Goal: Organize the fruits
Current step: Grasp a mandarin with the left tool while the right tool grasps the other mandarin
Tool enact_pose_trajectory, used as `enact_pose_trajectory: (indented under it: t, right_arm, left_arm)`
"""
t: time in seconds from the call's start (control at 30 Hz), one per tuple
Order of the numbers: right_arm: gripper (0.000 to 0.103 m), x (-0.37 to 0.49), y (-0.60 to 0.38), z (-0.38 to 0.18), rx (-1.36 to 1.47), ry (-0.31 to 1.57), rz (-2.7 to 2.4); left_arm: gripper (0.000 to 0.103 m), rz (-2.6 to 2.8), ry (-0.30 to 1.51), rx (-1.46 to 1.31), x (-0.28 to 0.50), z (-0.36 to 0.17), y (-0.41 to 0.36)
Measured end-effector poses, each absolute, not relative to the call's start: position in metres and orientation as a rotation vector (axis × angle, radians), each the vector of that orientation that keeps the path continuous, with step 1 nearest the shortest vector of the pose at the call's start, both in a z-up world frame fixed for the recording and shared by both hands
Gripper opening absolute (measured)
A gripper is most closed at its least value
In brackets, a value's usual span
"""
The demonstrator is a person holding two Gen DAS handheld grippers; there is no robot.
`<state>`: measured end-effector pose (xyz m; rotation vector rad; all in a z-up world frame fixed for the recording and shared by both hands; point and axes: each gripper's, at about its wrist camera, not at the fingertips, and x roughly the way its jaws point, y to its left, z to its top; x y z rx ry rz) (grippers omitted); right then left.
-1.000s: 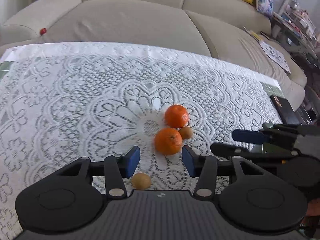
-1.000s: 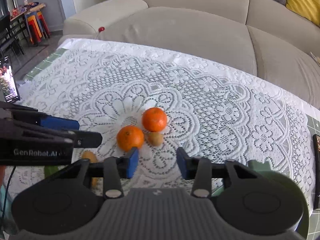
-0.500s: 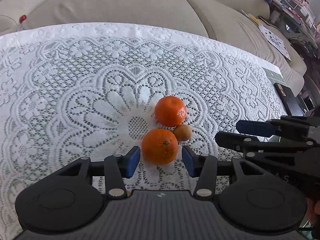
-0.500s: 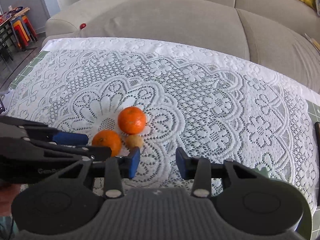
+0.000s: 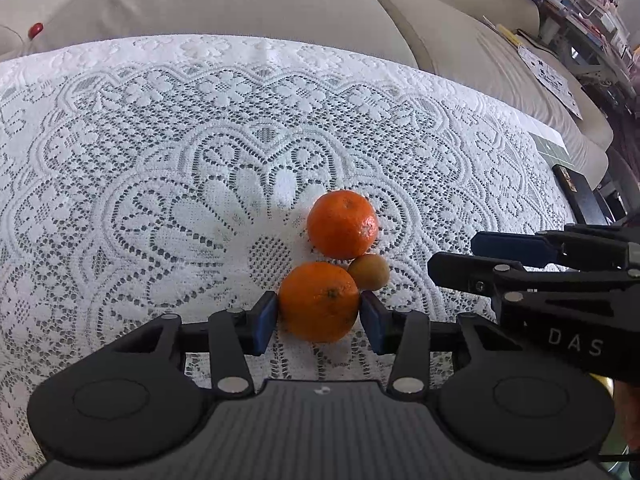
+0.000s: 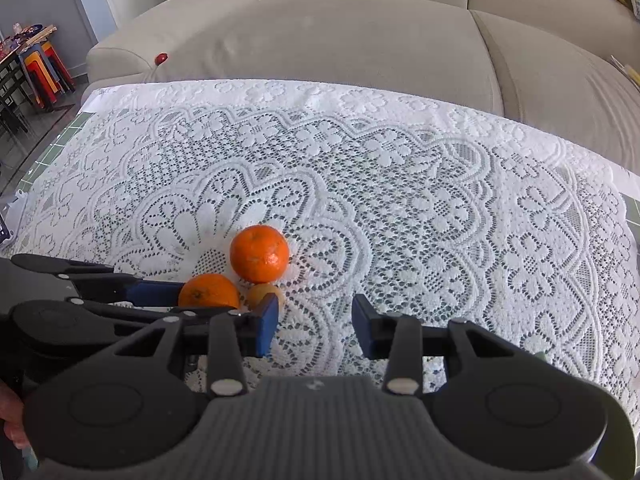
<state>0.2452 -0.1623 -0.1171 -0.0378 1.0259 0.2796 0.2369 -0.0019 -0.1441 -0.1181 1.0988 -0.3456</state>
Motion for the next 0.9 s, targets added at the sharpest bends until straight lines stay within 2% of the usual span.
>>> enact_pose_trajectory:
  t: [0.17,0.47,0.77,0.9]
  right_arm:
    - [0.039,0.251,-0.155,-0.118,-0.019,1.028,0.302]
    - [0.050,0.269,-0.127,-0.125,-0.035,1.018,0.355]
    - [0.049,0.289,-0.112,-0.141,-0.082,1.035,0.339]
    - [0.040,0.288,-0.110,-0.145,-0.073,1.046,0.346]
  left_arm:
    - [0.050,-0.311,1.079,-0.089,0.237,-0.135,0.007]
    - [0.050,-0.171,1.076,-0.075,0.243,-0.123,0.039]
    - [0.050,-0.118,1.094,-0.103,0.232,-0.119,0.061]
    - [0.050,-0.118,1.082,-0.097,0.226,-0.113,0.064]
